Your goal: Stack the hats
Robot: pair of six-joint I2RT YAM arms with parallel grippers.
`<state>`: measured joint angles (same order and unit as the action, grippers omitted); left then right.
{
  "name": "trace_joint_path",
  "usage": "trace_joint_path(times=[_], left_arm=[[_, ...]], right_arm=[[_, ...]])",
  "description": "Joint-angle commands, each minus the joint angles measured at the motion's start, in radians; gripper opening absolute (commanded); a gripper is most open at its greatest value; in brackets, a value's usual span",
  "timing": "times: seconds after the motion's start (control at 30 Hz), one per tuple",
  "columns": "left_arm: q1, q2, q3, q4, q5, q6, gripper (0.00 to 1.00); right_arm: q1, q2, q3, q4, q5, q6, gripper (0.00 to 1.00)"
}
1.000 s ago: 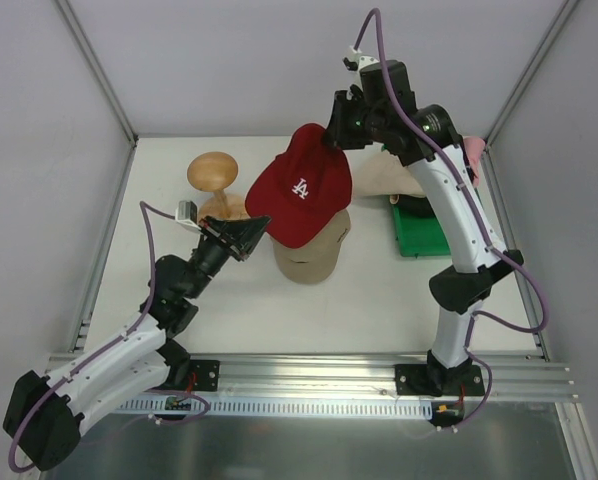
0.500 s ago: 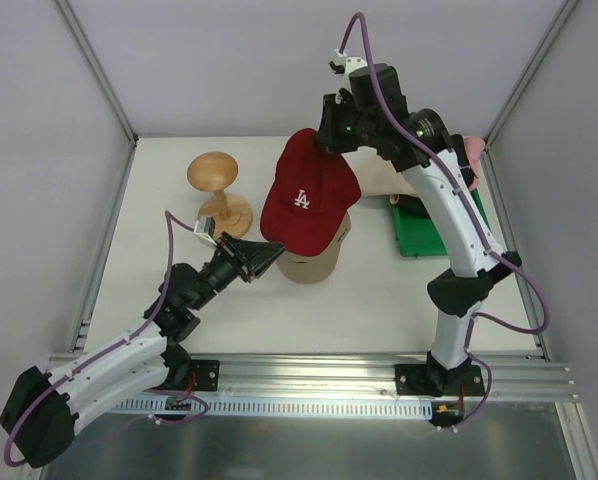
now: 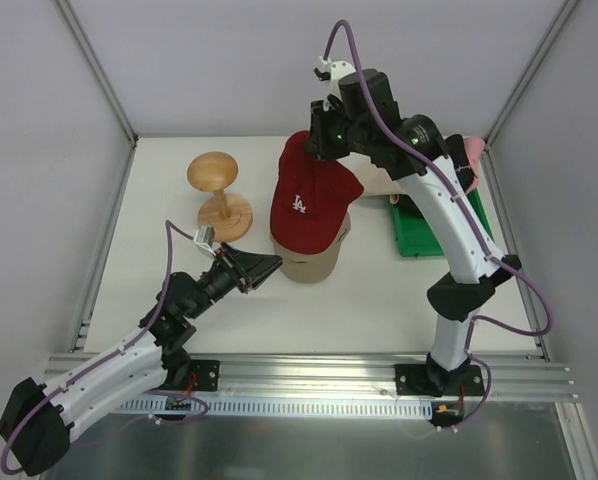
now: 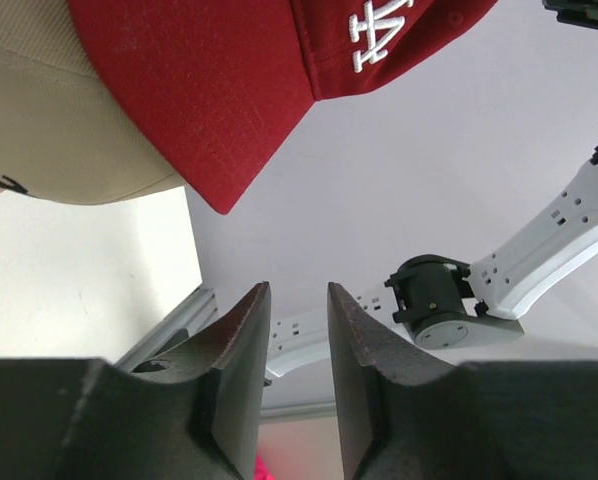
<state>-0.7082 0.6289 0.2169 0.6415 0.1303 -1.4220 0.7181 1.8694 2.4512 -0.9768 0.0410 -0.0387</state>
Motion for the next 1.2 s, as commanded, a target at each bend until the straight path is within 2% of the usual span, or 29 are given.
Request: trace_joint_path(times=[0.0,0.07,0.2,0.3,0.43,0.6,0.8,0.97,1.17], left_arm=[[-0.008,-0.041,-0.017,-0.021,0.012,0.04,0.31],[-0.008,-0.069,-0.011,-0.054,0.0,0.066,0.4],[-0.008,-0.109,0.021,-0.155,-0.023,0.109,0.51],[-0.008,-0.132,0.042,-0.198,-0.049,0.132,0.56],[-0.008,-0.14,0.087,-0.333,-0.083,0.155,0.61],[-0.008,-0.115,0.117,-0.402,-0.118,0.17,0.66],[-0.008,-0.058,0.153,-0.411,-0.123,0.267,0.74],[-0.007,-0.038,0.141,-0.404,-0.123,0.412,0.78],[0.019,-0.002,0.044,-0.2,-0.034,0.463,0.8]], right_arm=[[0.009,-0.055,0.008,0.026,0.007,-0.029,0.08],[0.017,-0.061,0.002,0.023,0.004,-0.035,0.08],[0.024,-0.088,-0.046,0.032,-0.029,-0.05,0.08],[0.032,-0.114,-0.093,0.053,-0.087,-0.066,0.07],[0.041,-0.127,-0.109,0.047,-0.104,-0.084,0.07],[0.043,-0.13,-0.132,0.047,-0.124,-0.099,0.07],[0.043,-0.128,-0.17,0.056,-0.136,-0.105,0.07],[0.043,-0.118,-0.164,0.058,-0.148,-0.107,0.07],[0.043,-0.107,-0.17,0.058,-0.162,-0.105,0.06]])
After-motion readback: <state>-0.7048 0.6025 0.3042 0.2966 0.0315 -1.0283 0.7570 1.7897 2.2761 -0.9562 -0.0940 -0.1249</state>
